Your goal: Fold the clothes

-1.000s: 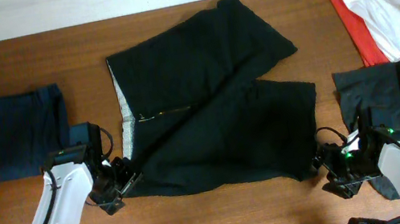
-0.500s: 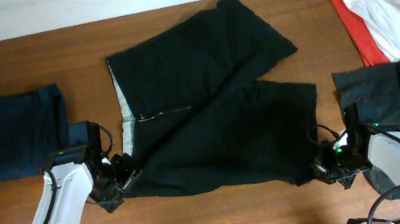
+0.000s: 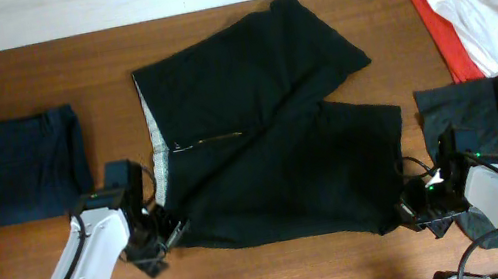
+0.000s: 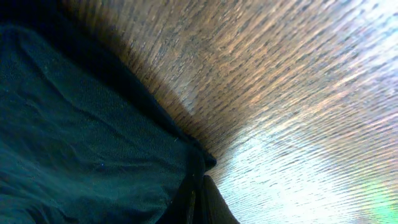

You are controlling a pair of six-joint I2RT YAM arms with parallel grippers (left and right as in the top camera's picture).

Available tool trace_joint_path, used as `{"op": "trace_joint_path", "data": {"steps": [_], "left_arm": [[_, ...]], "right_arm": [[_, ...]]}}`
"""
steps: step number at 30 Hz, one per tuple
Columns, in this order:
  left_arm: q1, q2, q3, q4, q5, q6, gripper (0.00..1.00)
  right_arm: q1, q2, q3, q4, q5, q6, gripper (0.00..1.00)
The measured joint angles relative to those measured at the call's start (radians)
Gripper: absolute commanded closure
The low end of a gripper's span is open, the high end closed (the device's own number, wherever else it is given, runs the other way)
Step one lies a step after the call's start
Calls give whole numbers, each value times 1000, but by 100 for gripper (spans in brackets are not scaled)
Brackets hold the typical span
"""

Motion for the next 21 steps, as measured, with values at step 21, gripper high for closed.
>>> {"op": "trace_joint_path", "data": {"steps": [21], "left_arm": [[68,-159,-55,110,105,-119,21]], "right_arm": [[-1,0,1,-8,26,-1,96]]}}
